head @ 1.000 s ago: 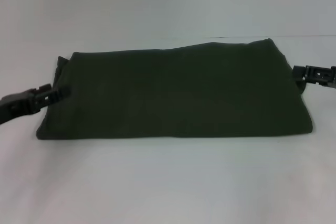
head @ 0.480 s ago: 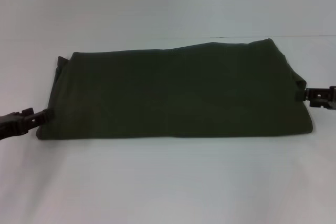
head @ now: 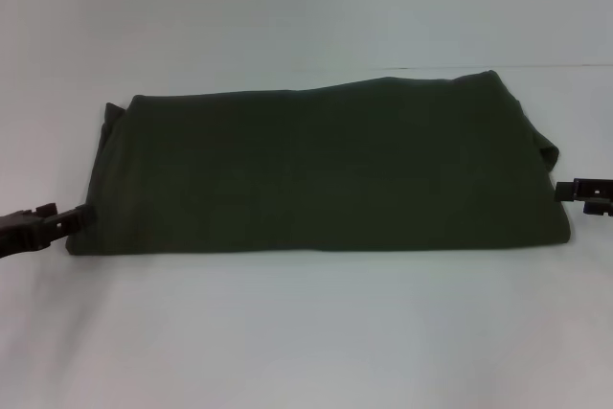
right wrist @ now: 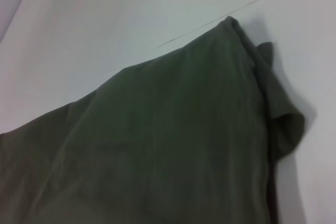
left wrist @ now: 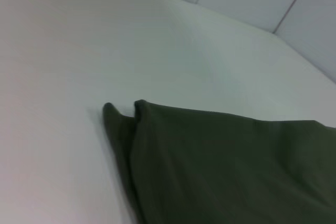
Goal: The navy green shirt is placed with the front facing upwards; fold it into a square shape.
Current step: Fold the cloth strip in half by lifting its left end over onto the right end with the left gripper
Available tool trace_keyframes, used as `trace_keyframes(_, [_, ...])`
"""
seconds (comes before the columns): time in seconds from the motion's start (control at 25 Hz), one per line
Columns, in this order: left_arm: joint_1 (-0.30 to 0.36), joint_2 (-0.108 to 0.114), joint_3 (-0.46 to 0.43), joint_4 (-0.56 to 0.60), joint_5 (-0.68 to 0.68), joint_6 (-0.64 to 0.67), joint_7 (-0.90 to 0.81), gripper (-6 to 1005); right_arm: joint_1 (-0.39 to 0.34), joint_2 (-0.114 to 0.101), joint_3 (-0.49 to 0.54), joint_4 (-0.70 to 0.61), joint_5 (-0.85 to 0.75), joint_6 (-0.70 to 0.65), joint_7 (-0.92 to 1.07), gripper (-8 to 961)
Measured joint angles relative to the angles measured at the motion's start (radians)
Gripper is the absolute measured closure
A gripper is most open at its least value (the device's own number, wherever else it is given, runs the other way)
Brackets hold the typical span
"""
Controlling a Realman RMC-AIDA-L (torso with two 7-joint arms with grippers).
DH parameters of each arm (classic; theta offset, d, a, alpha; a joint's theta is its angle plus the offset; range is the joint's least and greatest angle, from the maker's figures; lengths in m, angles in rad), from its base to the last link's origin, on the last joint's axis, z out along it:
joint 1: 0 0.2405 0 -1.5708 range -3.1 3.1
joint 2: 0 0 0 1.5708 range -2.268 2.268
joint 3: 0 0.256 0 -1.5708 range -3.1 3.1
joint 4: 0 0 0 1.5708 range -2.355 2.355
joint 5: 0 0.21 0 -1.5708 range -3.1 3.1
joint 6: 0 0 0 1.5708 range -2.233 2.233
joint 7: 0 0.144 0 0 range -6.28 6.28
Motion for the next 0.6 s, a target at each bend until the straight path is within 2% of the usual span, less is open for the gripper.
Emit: trace_keyframes(0.6, [-0.014, -0.006, 0.041, -0.056, 0.051, -0.093, -0.002, 284, -0.008, -0.003, 0.0, -0.007, -0.001, 0.001, 0.014, 235])
